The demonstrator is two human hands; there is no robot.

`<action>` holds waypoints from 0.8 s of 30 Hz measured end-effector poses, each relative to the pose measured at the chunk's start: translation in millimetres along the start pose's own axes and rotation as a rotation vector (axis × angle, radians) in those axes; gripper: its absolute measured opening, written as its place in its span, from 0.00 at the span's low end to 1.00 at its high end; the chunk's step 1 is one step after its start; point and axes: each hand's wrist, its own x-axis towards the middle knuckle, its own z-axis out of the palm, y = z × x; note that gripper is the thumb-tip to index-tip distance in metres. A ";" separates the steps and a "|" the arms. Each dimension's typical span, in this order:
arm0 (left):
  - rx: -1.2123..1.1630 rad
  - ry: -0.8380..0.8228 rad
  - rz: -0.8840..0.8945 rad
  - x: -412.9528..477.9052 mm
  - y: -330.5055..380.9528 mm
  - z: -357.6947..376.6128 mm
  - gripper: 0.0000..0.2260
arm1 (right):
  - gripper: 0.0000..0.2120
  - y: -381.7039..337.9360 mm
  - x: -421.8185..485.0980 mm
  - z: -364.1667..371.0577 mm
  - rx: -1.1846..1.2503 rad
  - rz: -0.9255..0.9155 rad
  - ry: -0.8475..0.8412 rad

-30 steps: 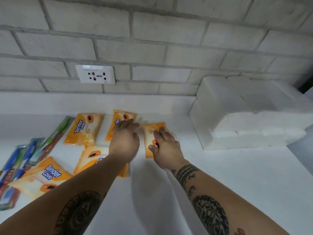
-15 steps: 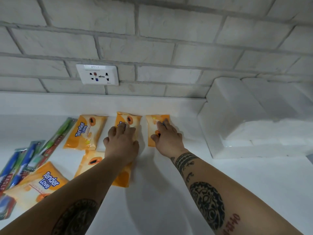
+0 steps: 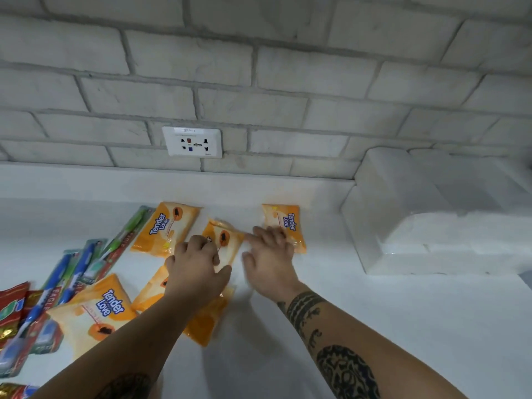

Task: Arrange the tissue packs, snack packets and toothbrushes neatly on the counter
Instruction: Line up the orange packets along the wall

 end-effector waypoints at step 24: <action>-0.647 -0.043 0.247 -34.9 -19.5 -66.1 0.45 | 0.06 -75.8 -45.1 -56.2 1.049 0.533 0.272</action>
